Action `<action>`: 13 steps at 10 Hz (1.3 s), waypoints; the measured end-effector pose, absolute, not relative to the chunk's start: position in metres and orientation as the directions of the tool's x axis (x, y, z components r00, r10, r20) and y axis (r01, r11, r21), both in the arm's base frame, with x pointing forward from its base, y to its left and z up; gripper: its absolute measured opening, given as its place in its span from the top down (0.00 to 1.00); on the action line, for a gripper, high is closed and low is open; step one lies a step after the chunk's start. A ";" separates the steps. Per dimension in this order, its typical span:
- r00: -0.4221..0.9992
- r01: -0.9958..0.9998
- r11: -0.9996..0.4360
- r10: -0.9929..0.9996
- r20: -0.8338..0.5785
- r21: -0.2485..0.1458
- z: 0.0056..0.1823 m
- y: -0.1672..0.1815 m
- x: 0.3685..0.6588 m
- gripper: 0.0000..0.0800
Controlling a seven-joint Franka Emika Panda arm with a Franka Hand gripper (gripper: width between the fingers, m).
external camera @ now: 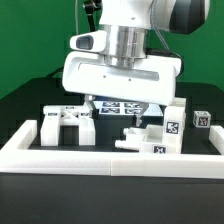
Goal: Assemble chair
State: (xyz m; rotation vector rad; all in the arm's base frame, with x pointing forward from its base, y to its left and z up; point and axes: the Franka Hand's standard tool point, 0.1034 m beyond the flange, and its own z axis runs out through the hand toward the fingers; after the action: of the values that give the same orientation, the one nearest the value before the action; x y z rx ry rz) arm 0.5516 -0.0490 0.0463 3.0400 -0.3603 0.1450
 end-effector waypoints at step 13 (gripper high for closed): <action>0.968 -0.227 -0.973 -0.220 0.125 0.049 0.064 -0.034 0.570 0.19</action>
Offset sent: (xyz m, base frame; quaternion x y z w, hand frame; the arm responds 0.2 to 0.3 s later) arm 0.0011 0.0088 -0.0121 -0.0080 0.0114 0.0201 0.9997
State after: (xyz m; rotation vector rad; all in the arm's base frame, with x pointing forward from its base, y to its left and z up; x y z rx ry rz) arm 0.5702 -0.0338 0.0640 3.0533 -0.3471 0.1832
